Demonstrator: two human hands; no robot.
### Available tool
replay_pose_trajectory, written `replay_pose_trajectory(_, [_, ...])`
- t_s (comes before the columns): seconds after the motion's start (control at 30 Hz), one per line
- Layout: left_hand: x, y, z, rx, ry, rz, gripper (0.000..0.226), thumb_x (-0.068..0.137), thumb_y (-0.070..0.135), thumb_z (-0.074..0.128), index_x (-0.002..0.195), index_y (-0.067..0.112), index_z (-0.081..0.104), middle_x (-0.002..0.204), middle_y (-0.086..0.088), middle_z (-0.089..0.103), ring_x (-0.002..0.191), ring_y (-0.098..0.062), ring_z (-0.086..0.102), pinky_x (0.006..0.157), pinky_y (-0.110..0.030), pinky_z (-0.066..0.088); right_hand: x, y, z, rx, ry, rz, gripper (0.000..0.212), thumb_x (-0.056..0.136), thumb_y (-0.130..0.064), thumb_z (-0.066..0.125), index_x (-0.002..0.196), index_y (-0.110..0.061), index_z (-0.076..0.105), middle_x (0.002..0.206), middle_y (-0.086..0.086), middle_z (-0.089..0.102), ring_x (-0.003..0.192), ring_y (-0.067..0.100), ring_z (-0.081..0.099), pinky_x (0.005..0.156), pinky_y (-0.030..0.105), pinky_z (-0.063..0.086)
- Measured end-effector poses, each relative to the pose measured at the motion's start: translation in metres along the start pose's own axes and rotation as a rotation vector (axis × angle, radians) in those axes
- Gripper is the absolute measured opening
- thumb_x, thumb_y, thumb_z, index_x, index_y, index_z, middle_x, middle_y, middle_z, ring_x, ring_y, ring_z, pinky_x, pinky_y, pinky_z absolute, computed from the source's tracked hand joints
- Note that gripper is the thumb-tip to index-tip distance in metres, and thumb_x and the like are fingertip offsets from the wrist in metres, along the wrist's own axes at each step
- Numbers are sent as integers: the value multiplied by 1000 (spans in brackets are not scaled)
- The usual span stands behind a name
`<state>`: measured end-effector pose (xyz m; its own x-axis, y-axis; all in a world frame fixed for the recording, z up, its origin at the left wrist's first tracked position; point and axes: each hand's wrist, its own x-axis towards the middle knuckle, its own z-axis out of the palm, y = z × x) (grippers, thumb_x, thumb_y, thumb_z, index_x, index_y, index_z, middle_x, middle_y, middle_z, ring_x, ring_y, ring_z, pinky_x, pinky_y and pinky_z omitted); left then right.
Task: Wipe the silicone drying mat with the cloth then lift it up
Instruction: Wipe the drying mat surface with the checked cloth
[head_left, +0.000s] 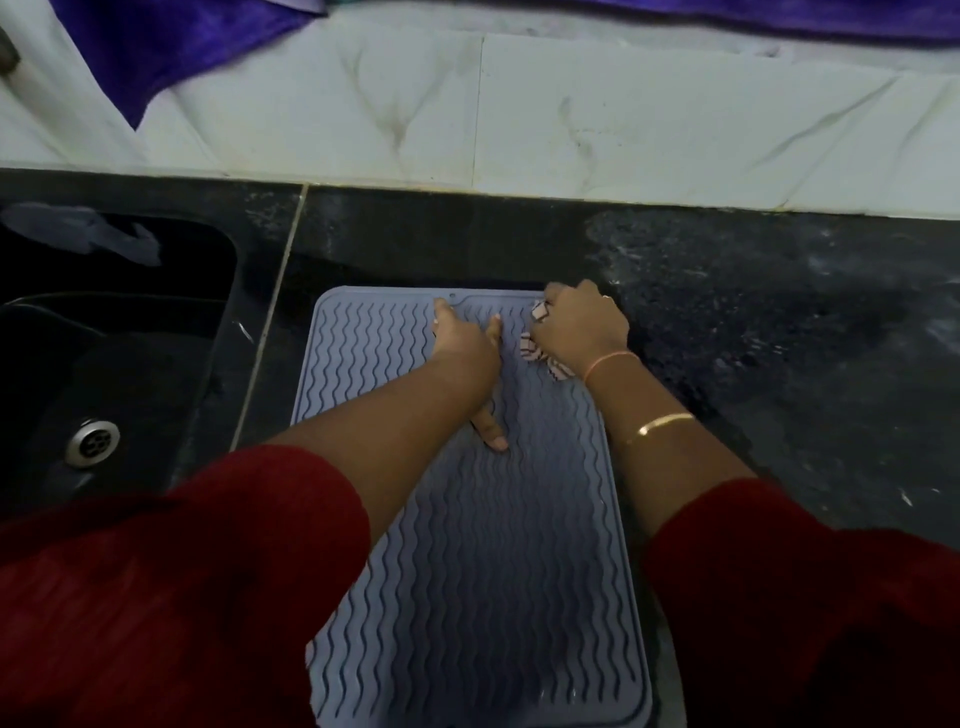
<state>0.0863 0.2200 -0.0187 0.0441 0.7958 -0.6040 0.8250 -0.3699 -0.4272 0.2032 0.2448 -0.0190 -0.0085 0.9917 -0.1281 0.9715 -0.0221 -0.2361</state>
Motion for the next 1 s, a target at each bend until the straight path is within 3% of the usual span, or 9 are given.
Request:
replay_pose_trajectory(0.13, [-5, -3, 1, 8, 40, 11, 136, 65, 80, 58, 148, 5, -19, 151, -20, 32, 142, -40, 23, 114, -60, 4, -62, 20, 11, 33, 7, -104, 27, 85, -36, 59, 106, -18, 61, 113, 16, 49, 99, 37, 53, 71, 32, 41])
replay_pose_trajectory(0.3, [-10, -5, 3, -9, 61, 9, 136, 65, 82, 56, 148, 6, -20, 156, -21, 17, 144, -42, 14, 115, -60, 3, -117, 31, 9, 8, -149, -92, 36, 82, -37, 60, 115, -23, 57, 112, 9, 48, 100, 33, 56, 76, 33, 47])
replay_pose_trajectory(0.4, [-11, -4, 1, -20, 50, 9, 135, 65, 80, 57, 148, 6, -19, 154, -22, 21, 144, -42, 14, 115, -59, 2, -91, 28, 1, 134, -82, -75, 19, 86, -36, 56, 93, -19, 61, 94, 7, 52, 91, 29, 59, 68, 32, 46])
replay_pose_trajectory(0.47, [-13, -4, 0, -13, 45, 11, 135, 65, 81, 56, 148, 6, -19, 155, -21, 21, 144, -42, 13, 115, -59, 2, -51, 22, -1, 149, 32, -81, 28, 88, -39, 55, 107, -18, 59, 101, 12, 55, 96, 33, 57, 72, 36, 48])
replay_pose_trajectory(0.53, [-15, -4, -1, -6, 35, 7, 140, 60, 86, 54, 148, 6, -19, 155, -22, 20, 144, -41, 13, 115, -59, 2, -15, 14, -3, 188, 18, -64, 50, 86, -44, 59, 126, -16, 47, 118, 19, 53, 108, 39, 53, 81, 41, 47])
replay_pose_trajectory(0.6, [-16, -5, -2, -5, 26, 2, 143, 56, 88, 53, 148, 6, -20, 155, -23, 21, 144, -41, 13, 114, -59, 1, 2, 8, -1, 153, -24, -28, 63, 82, -52, 60, 130, -14, 42, 126, 19, 48, 114, 39, 49, 85, 42, 46])
replay_pose_trajectory(0.77, [-13, -5, 0, -26, 38, -5, 138, 61, 85, 55, 148, 8, -20, 154, -19, 24, 144, -40, 14, 115, -59, 2, -52, 16, 10, 19, -16, -102, 40, 85, -38, 56, 121, -21, 52, 121, 15, 46, 107, 38, 49, 79, 38, 45])
replay_pose_trajectory(1.0, [-21, -6, 3, -57, 72, 0, 143, 54, 89, 53, 149, 8, -20, 156, -23, 16, 145, -41, 10, 114, -58, 1, -147, 31, 17, -4, -51, -131, 42, 86, -43, 54, 123, -23, 51, 116, 6, 47, 101, 29, 55, 73, 33, 47])
